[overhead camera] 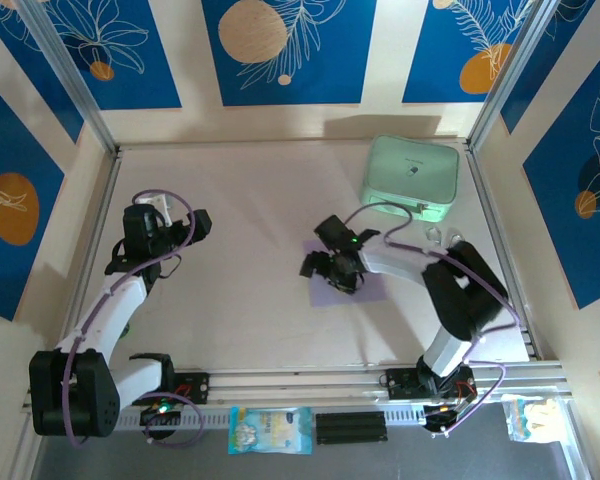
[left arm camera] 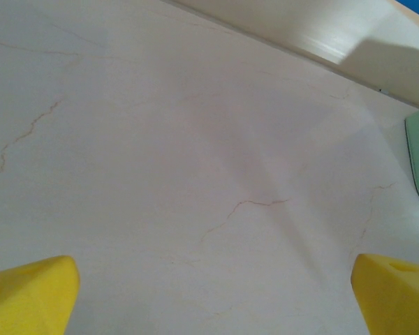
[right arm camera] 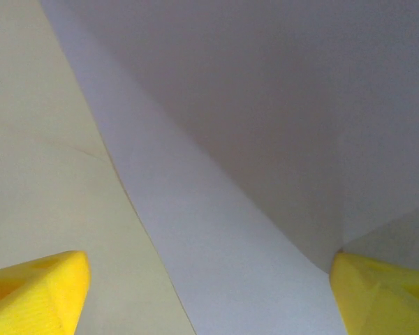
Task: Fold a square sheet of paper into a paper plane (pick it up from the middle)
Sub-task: Move the square sheet of paper to the center of the table.
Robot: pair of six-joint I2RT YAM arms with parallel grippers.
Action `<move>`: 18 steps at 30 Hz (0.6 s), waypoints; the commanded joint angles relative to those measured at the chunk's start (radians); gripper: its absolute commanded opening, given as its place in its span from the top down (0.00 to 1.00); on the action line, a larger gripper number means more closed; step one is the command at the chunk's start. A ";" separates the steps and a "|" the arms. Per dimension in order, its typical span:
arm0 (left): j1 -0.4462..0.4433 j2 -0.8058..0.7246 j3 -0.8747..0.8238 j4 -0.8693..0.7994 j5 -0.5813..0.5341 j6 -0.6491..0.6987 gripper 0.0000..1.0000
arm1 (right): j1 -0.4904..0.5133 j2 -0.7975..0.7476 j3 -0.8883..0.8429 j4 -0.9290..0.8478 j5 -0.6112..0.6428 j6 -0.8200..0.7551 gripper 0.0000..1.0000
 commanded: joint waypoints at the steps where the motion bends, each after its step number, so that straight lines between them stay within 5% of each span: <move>1: -0.002 0.007 0.044 -0.019 0.003 -0.020 0.00 | 0.062 0.115 0.121 0.033 0.010 0.075 0.11; 10: -0.002 0.066 0.136 -0.161 -0.039 -0.033 0.01 | 0.112 0.316 0.409 0.100 -0.027 0.160 0.17; 18: -0.013 0.156 0.228 -0.273 0.005 -0.064 0.01 | 0.037 0.134 0.330 0.127 0.051 -0.032 0.16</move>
